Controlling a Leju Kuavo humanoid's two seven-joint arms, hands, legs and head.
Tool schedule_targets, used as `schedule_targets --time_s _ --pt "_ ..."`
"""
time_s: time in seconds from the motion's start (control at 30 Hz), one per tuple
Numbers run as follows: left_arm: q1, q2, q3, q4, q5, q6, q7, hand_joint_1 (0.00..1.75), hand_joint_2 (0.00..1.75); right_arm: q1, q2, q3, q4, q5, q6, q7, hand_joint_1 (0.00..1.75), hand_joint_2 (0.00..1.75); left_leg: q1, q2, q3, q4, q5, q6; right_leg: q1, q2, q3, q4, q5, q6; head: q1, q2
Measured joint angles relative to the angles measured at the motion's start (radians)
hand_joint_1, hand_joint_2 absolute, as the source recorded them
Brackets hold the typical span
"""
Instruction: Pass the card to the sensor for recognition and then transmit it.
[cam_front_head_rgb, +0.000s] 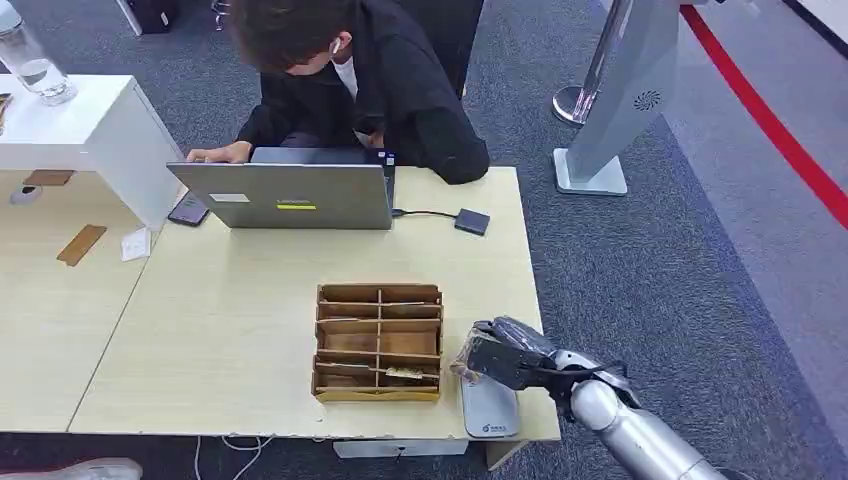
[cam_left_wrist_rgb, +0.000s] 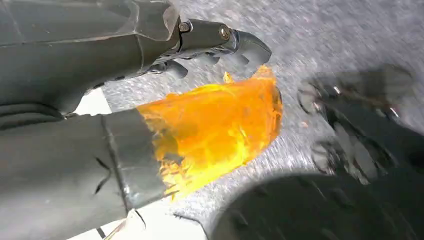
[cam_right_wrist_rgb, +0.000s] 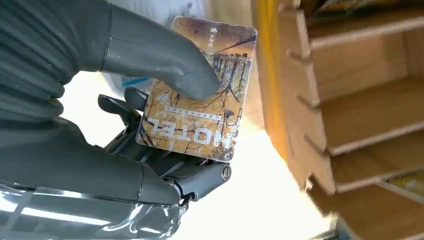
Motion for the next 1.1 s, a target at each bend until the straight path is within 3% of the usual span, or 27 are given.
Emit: schedule_targets --time_s 0.23,1.1 --pt "0.023 0.032 0.024 0.000 0.003 -0.016 -0.002 0.00 0.00 -0.032 -0.006 0.018 0.035 -0.017 0.001 -0.004 1.75 1.75 0.000 0.000 0.000 0.000 0.000 0.000 0.000 0.000 0.000 0.000 0.000 0.000 0.000 0.000" --pt "0.040 0.038 0.075 0.000 -0.021 -0.033 -0.010 0.00 0.00 -0.054 -0.110 0.041 0.079 -0.055 -0.026 0.000 1.75 1.75 -0.001 0.000 0.000 0.000 0.000 0.000 0.000 0.000 0.001 0.000 0.000 0.000 0.000 0.000"
